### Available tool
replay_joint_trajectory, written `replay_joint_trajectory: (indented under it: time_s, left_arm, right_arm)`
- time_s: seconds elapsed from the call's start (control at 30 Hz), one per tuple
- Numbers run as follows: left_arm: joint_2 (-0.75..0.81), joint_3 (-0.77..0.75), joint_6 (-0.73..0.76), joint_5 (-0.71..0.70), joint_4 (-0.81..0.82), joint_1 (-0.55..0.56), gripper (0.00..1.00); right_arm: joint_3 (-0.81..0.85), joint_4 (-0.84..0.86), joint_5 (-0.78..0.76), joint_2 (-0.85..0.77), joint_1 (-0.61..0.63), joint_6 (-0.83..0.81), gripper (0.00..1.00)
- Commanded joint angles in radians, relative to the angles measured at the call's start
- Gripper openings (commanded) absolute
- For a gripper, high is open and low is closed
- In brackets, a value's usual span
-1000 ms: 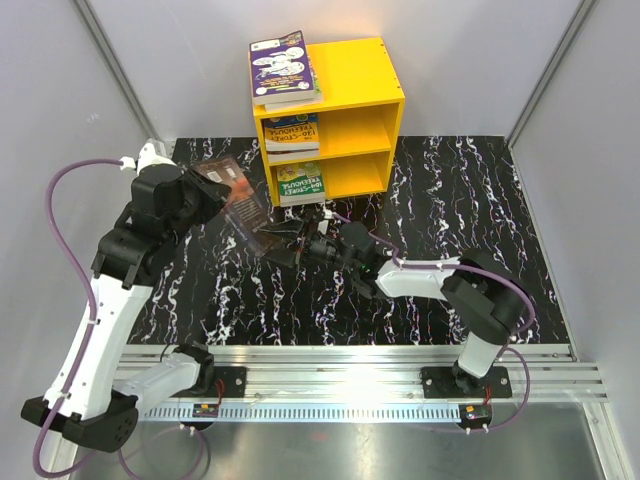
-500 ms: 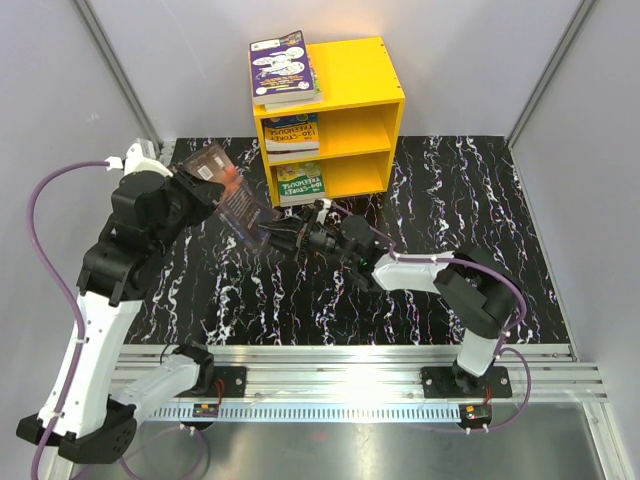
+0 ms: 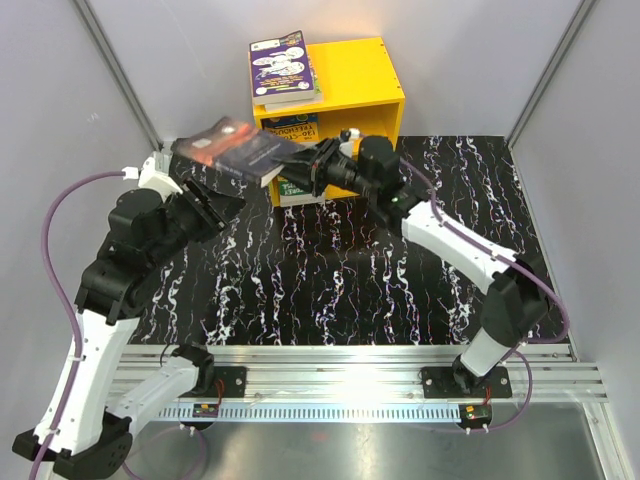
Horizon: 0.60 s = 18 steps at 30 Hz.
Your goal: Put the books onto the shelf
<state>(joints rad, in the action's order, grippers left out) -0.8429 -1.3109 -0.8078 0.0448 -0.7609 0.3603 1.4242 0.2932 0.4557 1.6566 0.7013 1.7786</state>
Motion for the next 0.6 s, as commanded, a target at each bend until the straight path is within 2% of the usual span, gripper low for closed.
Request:
replay_joint_trajectory:
  time_s: [0.0, 0.13, 0.2, 0.23, 0.33, 0.4, 0.5, 0.53, 0.57]
  left_arm:
    - [0.019, 0.015, 0.019, 0.044, 0.02, 0.002, 0.52]
    - [0.034, 0.024, 0.007, 0.024, 0.012, 0.003, 0.53]
    - [0.051, 0.022, 0.002, 0.014, 0.005, 0.002, 0.62]
    - [0.059, 0.022, 0.002, 0.01, 0.0, 0.002, 0.64]
    - [0.091, 0.032, -0.01, -0.008, -0.02, 0.003, 0.7]
    - [0.116, 0.057, -0.024, -0.008, -0.028, 0.003, 0.78]
    - [0.143, 0.088, -0.062, 0.012, -0.038, 0.002, 0.8]
    - [0.151, 0.093, -0.07, 0.015, -0.043, 0.002, 0.8]
    - [0.157, 0.096, -0.076, 0.021, -0.061, 0.003, 0.8]
  right_arm:
    - [0.195, -0.008, 0.021, -0.106, -0.013, -0.096, 0.0]
    - [0.309, -0.089, 0.043, -0.097, -0.011, -0.146, 0.0]
    - [0.376, -0.14, 0.047, -0.092, -0.011, -0.177, 0.0]
    - [0.402, -0.153, 0.052, -0.086, -0.013, -0.192, 0.0]
    - [0.569, -0.271, 0.06, -0.038, -0.017, -0.28, 0.0]
    - [0.724, -0.396, 0.051, 0.017, -0.035, -0.362, 0.0]
    - [0.977, -0.56, 0.009, 0.138, -0.074, -0.487, 0.0]
    - [0.978, -0.56, 0.002, 0.138, -0.086, -0.487, 0.0]
    - [1.049, -0.586, -0.008, 0.187, -0.095, -0.519, 0.0]
